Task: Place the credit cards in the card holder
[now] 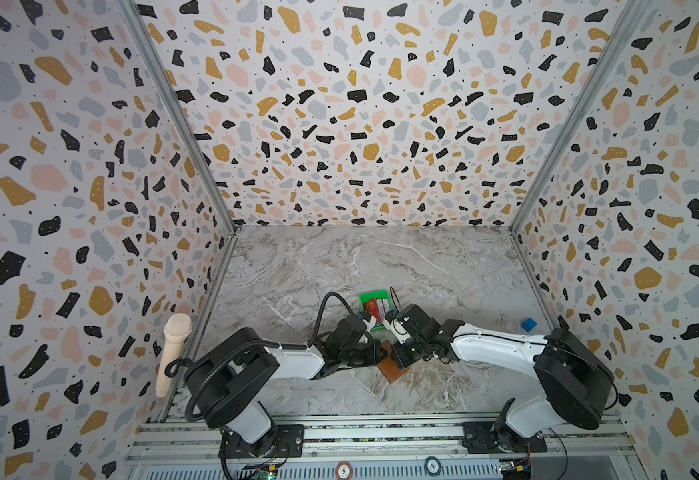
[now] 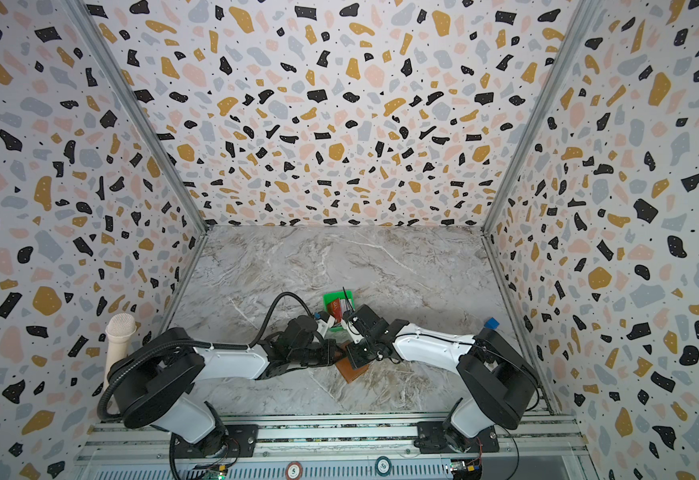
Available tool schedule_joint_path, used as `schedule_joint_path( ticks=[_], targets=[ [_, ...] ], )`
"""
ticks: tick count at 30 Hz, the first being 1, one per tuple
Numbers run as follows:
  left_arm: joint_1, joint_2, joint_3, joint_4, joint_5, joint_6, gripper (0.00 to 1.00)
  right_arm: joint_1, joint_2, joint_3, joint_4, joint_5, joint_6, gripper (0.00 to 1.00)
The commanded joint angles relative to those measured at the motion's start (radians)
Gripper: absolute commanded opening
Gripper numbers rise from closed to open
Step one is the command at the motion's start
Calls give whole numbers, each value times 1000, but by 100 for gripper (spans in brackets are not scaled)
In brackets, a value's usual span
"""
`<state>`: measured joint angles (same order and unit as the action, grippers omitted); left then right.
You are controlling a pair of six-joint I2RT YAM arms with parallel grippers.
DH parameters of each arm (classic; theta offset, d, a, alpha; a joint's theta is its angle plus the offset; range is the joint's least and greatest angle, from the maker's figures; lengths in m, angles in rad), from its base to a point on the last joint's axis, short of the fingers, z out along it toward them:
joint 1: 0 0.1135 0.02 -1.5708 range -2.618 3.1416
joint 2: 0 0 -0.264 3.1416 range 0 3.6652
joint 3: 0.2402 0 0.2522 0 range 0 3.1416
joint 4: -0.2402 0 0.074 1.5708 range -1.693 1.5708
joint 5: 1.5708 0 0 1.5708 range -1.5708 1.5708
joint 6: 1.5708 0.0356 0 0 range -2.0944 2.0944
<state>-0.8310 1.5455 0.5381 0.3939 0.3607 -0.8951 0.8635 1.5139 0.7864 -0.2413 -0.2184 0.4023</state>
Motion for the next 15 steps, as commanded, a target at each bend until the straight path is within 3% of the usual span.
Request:
schedule_joint_path(
  ticks=[1,15],
  targets=[
    [10,-42,-8,-82,-27,49,0,5,13,-16,-6,25,13,0],
    [9,60,-32,-53,-11,60,0,-9,-25,29,-43,63,13,0]
  ],
)
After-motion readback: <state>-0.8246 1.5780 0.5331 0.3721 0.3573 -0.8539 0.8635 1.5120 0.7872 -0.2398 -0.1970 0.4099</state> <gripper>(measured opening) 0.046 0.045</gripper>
